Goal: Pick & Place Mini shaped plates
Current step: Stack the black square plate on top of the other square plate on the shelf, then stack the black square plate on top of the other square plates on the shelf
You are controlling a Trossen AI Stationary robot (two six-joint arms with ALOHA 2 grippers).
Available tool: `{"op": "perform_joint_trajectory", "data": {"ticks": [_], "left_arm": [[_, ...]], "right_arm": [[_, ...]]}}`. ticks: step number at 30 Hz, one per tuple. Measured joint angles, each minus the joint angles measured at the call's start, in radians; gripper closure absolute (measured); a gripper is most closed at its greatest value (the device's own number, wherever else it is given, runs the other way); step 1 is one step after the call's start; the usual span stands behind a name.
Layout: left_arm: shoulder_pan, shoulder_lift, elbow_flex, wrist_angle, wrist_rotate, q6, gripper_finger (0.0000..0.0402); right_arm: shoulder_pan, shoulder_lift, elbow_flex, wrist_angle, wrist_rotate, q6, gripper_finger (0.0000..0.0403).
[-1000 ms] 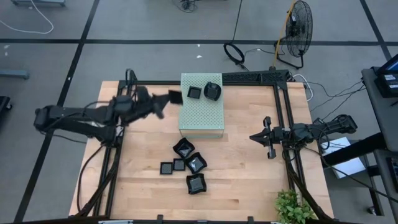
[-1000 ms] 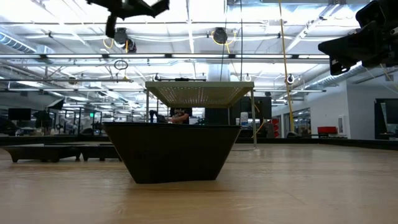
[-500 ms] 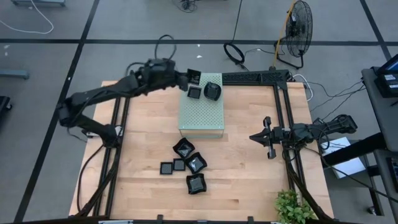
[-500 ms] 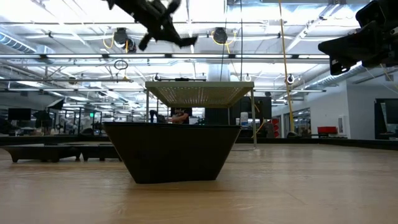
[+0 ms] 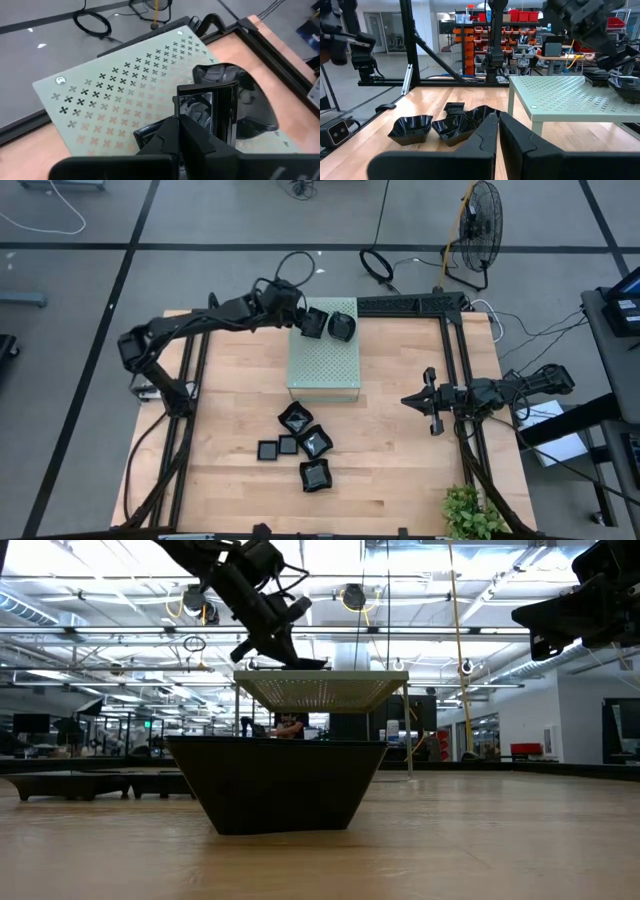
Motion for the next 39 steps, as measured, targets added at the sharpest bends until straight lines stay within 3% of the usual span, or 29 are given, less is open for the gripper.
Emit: {"op": "perform_joint_trajectory", "data": {"ticks": [13, 20, 28, 34, 39], "left_arm": [[-0.006, 0.004, 0.000, -0.090, -0.017, 0.022, 0.0384], [-0.016, 0.005, 0.000, -0.072, -0.016, 0.022, 0.0396], [-0.015, 0.005, 0.000, -0.073, -0.016, 0.023, 0.0347], [-0.016, 0.005, 0.000, -0.073, -0.016, 0.023, 0.0336], [-0.021, -0.016, 0.000, -0.084, 0.125, 0.035, 0.0335]], "right_arm": [[0.000, 0.000, 0.000, 0.000, 0.000, 0.000, 0.0394], [0.000, 0.000, 0.000, 0.000, 0.000, 0.000, 0.0395], [0.000, 0.000, 0.000, 0.000, 0.000, 0.000, 0.0396], [0.000, 0.000, 0.000, 0.000, 0.000, 0.000, 0.0394], [0.000, 0.000, 0.000, 0.000, 0.000, 0.000, 0.0396]]}}
